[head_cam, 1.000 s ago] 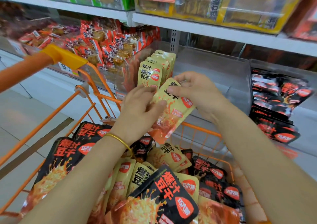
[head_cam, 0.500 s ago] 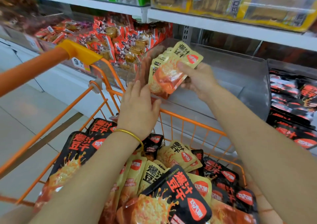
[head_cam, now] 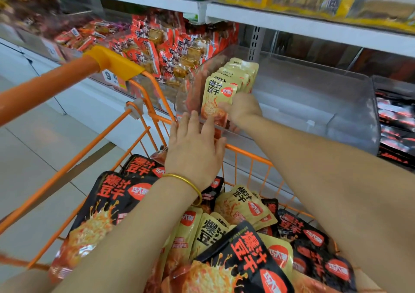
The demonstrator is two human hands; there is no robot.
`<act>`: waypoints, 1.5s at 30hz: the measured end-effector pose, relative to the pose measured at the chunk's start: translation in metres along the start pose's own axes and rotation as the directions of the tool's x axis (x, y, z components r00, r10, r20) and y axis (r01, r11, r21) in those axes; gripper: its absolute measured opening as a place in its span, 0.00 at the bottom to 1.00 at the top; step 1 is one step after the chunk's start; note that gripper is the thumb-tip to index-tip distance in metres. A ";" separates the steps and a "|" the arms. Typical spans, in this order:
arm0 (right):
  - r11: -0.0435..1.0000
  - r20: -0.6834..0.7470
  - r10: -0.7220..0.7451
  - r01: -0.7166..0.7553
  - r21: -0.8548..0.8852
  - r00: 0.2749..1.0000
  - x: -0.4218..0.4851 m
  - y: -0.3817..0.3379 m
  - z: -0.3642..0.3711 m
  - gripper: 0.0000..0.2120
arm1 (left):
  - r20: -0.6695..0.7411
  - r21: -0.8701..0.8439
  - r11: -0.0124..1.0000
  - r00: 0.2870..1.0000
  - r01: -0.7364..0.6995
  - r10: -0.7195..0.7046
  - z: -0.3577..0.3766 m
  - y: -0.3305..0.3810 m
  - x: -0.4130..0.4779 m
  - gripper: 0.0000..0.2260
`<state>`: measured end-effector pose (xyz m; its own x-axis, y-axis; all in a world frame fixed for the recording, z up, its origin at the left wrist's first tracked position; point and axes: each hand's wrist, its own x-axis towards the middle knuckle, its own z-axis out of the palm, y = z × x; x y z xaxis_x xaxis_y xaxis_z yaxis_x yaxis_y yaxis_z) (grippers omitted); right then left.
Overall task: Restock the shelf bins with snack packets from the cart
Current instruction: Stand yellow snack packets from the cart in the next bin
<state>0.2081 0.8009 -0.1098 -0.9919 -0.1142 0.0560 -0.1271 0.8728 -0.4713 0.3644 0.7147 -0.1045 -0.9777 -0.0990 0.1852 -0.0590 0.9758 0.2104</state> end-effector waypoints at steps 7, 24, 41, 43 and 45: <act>0.950 0.147 0.129 -0.164 0.265 0.981 -0.003 0.013 -0.003 0.12 | 0.007 -0.015 1.000 1.000 0.000 0.000 -0.001 0.000 0.000 0.25; 0.904 0.464 -0.168 0.323 -0.279 0.870 -0.185 0.024 -0.071 0.12 | -0.232 -0.126 0.982 0.967 -0.142 0.110 -0.002 0.007 0.000 0.17; 0.968 0.180 -0.252 0.248 0.046 0.951 -0.178 0.033 -0.091 0.09 | -0.265 -0.403 0.862 0.941 -0.308 0.212 -0.010 0.011 -0.001 0.18; 0.947 0.083 -0.276 0.256 0.196 0.958 -0.163 0.033 -0.103 0.10 | -0.226 -0.451 0.832 0.943 -0.323 0.244 -0.011 0.011 -0.001 0.24; 0.890 0.019 -0.252 0.224 0.397 0.967 -0.149 0.031 -0.107 0.11 | -0.195 -0.472 0.818 0.944 -0.328 0.266 -0.010 0.010 0.001 0.27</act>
<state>0.3516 0.8956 -0.0380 -0.9274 -0.3400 0.1560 -0.3336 0.5632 -0.7560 0.3647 0.7228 -0.0921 -0.8994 0.1286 0.4179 0.3680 0.7388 0.5646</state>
